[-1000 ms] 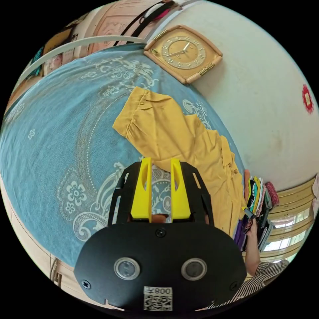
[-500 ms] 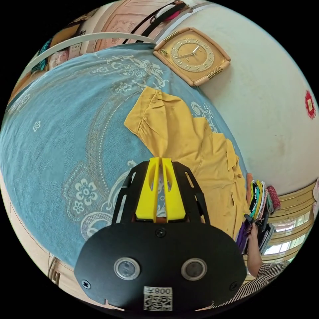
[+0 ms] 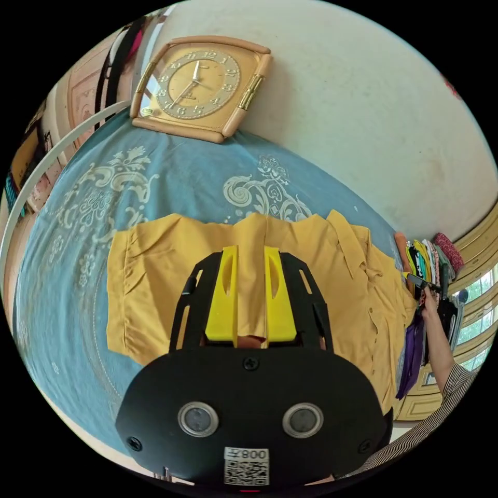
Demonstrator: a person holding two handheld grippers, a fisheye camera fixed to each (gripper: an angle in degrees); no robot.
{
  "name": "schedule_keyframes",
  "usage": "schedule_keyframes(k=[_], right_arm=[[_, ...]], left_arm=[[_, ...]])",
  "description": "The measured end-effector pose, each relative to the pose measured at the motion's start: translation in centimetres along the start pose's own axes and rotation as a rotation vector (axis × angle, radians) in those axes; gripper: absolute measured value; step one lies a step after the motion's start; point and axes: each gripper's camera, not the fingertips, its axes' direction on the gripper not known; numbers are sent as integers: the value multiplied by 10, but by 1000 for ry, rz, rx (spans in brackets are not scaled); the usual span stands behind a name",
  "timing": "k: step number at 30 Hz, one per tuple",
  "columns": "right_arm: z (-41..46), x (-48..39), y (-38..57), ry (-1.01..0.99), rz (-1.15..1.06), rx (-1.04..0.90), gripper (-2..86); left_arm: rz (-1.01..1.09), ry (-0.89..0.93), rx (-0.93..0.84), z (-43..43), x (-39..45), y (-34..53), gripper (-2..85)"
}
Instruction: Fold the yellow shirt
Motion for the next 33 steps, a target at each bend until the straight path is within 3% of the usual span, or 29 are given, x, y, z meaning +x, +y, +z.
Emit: schedule_keyframes(k=[4,10,14,21,27,29,33], right_arm=[[35,-7,-18,47,-17,-90,66],[38,-4,-7,134,-31,-82,4],[32,21,2,49,32,-65,-1],[12,25,21,41,55,43,9],[1,11,30,-42,7,120,42],[10,-2,27,-66,-37,112,50],[65,-9,23,-37,-55,-75,43]], left_arm=[[121,-215,-142,48,35,-20,61],[39,-265,-71,33,22,1,16],[9,-218,-97,37,6,19,23],[17,-195,55,11,17,49,58],[99,-36,129,5,41,75,67],[176,33,60,25,60,76,62],[212,-40,-116,69,66,75,44]])
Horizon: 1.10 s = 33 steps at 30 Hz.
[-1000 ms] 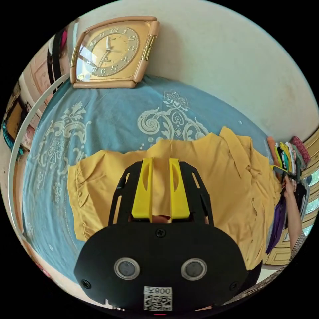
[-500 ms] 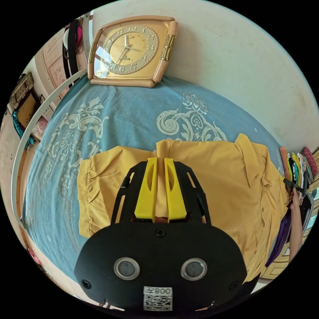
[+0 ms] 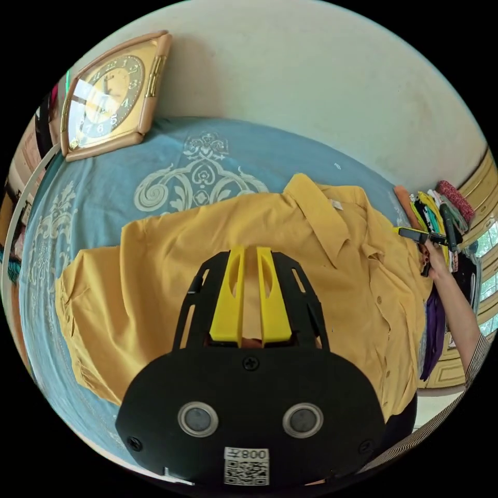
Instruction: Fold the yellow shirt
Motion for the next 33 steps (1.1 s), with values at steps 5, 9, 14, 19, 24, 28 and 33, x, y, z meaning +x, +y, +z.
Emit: schedule_keyframes(k=[5,9,14,19,24,28,33], right_arm=[[-22,24,36,-113,37,78,33],[-60,-7,109,-136,-123,128,46],[-73,-84,232,-289,-308,49,55],[-41,-173,341,-499,-377,-158,61],[-19,-219,405,-500,-383,-283,66],[-9,-226,443,-429,-336,-329,68],[6,-232,473,-347,-301,-345,70]], left_arm=[[-11,119,108,-47,-25,41,43],[-31,174,103,-89,-50,114,55],[-201,204,-23,-133,-92,259,71],[-303,230,-145,-149,-106,353,88],[-387,318,-157,-151,-129,405,94],[-406,364,-177,-149,-144,426,93],[-390,381,-221,-131,-152,434,77]])
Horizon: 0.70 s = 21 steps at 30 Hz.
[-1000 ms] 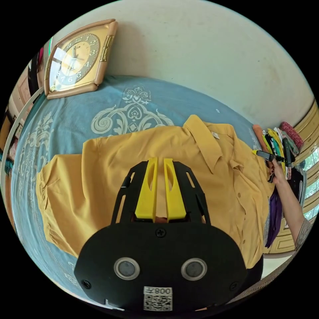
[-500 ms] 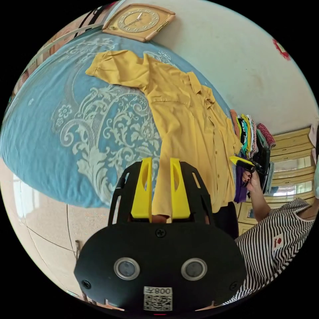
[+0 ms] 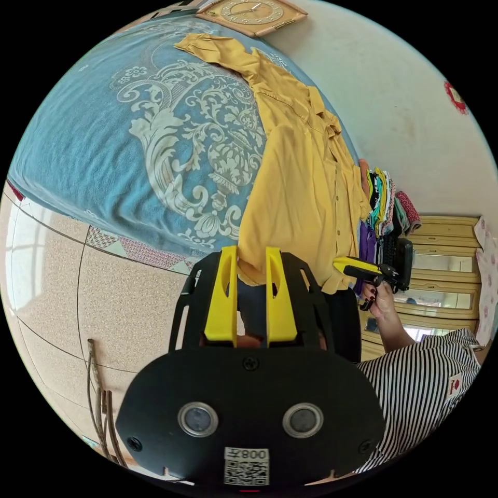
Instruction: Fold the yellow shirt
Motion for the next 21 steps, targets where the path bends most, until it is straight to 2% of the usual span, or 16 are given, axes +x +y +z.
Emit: schedule_keyframes(k=[5,21], right_arm=[[13,-5,6,58,17,-12,57],[49,-3,28,8,25,-16,6]], left_arm=[[12,21,19,-13,-16,0,28],[27,81,76,-30,-60,-10,18]])
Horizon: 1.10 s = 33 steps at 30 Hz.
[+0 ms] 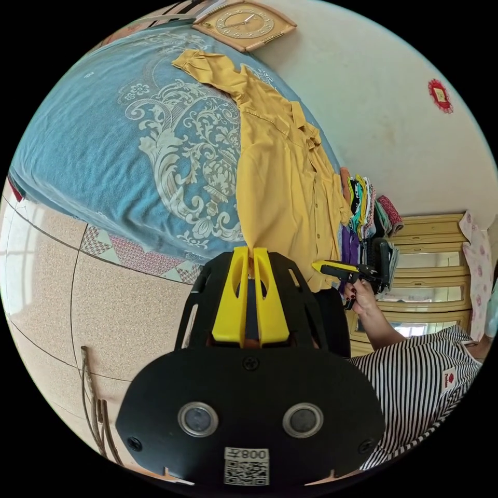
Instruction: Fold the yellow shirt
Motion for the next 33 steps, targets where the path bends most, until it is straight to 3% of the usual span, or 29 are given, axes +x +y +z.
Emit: schedule_keyframes(k=[6,10,14,18,26,33], right_arm=[[1,4,14,-59,8,28,4],[17,20,17,-124,51,10,8],[7,20,25,-38,81,41,20],[-11,27,35,44,101,107,53],[16,14,18,176,45,87,50],[19,7,26,218,-31,95,34]], left_arm=[[-27,47,18,7,-30,-7,25],[-78,-23,14,21,-48,-13,42],[-95,-158,138,9,-44,-17,49],[22,-156,170,20,-14,-45,49],[398,45,8,159,104,-201,67],[397,54,-91,262,152,-316,71]])
